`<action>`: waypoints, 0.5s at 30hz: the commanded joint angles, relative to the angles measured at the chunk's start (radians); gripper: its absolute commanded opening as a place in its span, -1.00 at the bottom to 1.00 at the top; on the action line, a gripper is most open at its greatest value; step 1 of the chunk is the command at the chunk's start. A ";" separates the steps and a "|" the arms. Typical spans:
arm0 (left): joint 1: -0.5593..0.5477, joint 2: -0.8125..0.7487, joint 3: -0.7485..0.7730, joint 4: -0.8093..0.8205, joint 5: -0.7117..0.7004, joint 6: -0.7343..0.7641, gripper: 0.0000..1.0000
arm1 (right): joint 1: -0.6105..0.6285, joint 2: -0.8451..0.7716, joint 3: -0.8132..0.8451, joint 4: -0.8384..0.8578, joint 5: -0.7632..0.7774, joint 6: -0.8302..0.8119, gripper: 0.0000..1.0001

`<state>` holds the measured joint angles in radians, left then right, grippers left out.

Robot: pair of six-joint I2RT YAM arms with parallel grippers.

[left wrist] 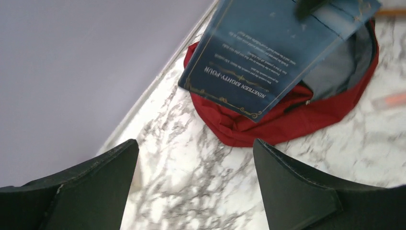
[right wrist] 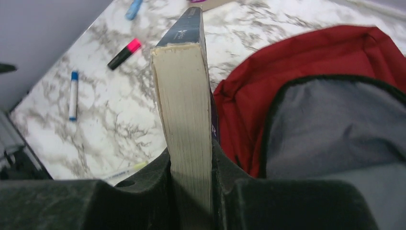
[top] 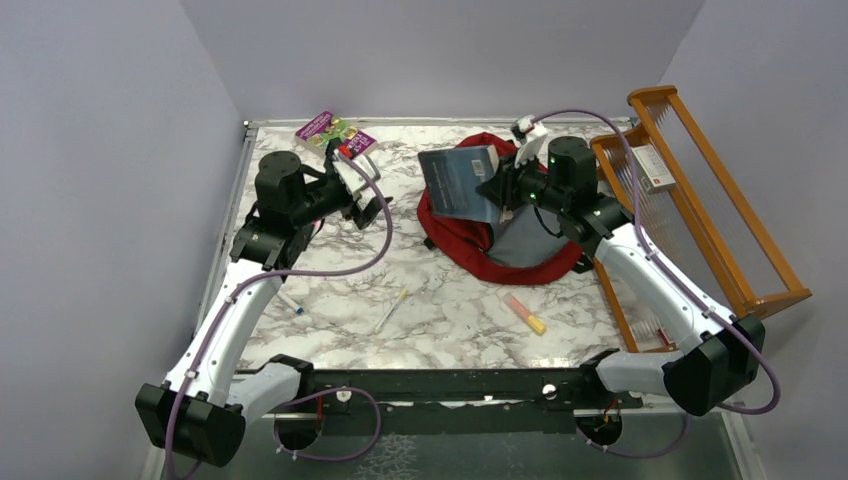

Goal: Pack the student bag
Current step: Pick up the book from the center of the board.

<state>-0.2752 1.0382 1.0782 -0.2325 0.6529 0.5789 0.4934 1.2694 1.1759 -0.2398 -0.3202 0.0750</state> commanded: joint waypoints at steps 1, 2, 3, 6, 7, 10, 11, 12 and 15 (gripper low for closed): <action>-0.002 0.060 0.025 0.177 -0.250 -0.472 0.74 | -0.073 -0.026 0.044 0.079 0.199 0.340 -0.99; -0.002 0.098 0.059 0.133 -0.244 -0.515 0.71 | -0.078 -0.028 0.052 0.068 0.259 0.380 -0.99; -0.002 0.134 0.096 0.093 -0.218 -0.554 0.66 | -0.079 -0.033 0.061 0.059 0.304 0.403 -0.99; -0.003 0.228 0.153 0.045 -0.183 -0.671 0.52 | -0.081 -0.052 0.080 0.044 0.450 0.442 -0.99; -0.006 0.248 0.159 0.050 -0.186 -0.701 0.51 | -0.081 -0.066 0.073 0.055 0.479 0.444 -0.99; -0.028 0.298 0.185 0.061 -0.226 -0.731 0.51 | -0.088 -0.102 0.064 0.107 0.541 0.416 -0.99; -0.042 0.314 0.197 0.060 -0.246 -0.725 0.52 | -0.092 -0.104 0.072 0.103 0.567 0.417 -0.99; -0.063 0.332 0.209 0.059 -0.269 -0.715 0.52 | -0.100 -0.103 0.080 0.103 0.582 0.416 -0.99; -0.163 0.385 0.265 0.045 -0.372 -0.655 0.55 | -0.177 -0.097 0.095 0.115 0.476 0.416 -0.94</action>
<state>-0.3279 1.3781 1.2472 -0.1780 0.4171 -0.0742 0.3939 1.2118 1.1965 -0.2722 0.1547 0.4603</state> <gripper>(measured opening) 0.761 0.244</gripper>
